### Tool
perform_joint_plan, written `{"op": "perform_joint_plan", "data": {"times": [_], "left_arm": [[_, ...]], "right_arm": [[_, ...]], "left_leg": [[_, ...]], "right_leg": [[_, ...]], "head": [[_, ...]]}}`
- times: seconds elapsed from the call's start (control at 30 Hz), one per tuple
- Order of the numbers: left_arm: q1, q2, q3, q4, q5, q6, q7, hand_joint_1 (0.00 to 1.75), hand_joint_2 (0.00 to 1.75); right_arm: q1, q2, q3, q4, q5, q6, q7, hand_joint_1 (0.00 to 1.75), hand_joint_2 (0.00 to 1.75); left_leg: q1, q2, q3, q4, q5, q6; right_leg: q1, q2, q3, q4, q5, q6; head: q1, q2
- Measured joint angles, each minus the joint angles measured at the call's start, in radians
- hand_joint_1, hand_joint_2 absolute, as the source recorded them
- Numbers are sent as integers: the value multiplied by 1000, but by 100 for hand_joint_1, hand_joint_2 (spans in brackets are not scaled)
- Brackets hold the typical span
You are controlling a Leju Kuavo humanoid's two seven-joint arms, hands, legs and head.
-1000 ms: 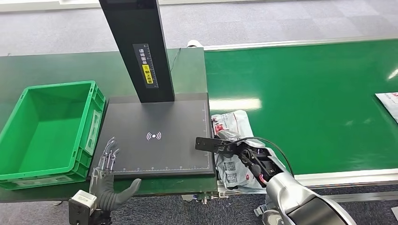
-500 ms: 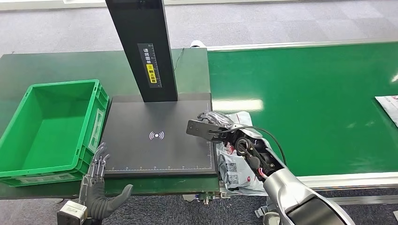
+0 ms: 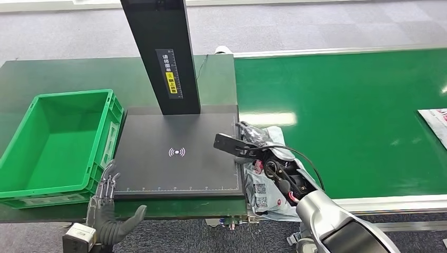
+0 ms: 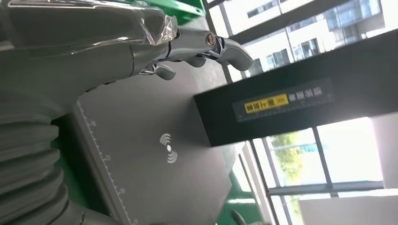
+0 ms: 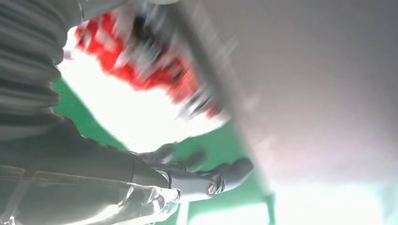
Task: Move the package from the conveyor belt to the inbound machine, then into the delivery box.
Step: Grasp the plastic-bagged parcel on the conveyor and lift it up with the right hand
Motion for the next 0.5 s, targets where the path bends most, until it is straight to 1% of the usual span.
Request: {"op": "perform_joint_plan", "data": {"times": [0.1, 0.2, 0.27, 0.33, 0.43, 0.5], "left_arm": [[16, -8, 16, -15, -3, -5, -4, 0, 175], [32, -20, 28, -30, -7, -19, -12, 0, 175], [39, -27, 31, -37, -10, -25, -16, 0, 175], [44, -33, 34, -41, -13, -29, -17, 0, 175], [46, -37, 38, -42, -18, -31, -17, 0, 175], [45, -37, 40, -42, -18, -31, -17, 0, 175]], "right_arm": [[27, -35, -26, -28, 28, -78, 40, 0, 175], [67, -74, -81, -95, 61, -152, 77, 0, 175], [91, -93, -128, -141, 82, -169, 103, 0, 175], [116, -109, -175, -180, 100, -147, 133, 0, 175], [152, -131, -232, -212, 141, -76, 181, 0, 175], [174, -146, -257, -215, 166, -29, 190, 0, 175]], "left_leg": [[-1, -2, -1, 0, 0, 1], [-2, -2, -1, 0, 0, 1], [-1, -3, -1, 0, 0, 1], [-1, -3, -2, 0, 0, 1], [-1, -3, -2, 0, 0, 1], [-1, -3, -2, 0, 0, 1]], "right_leg": [[-1, -1, 0, 0, 0, 0], [-2, -2, 0, 0, 0, 1], [-1, -2, -1, 0, 0, 1], [-1, -2, -1, 0, 0, 1], [-1, -2, -1, 0, -1, 1], [-1, -2, -1, 0, -1, 1]], "head": [[0, 0], [0, 0], [0, 0], [0, 0], [0, 0], [0, 0]]}}
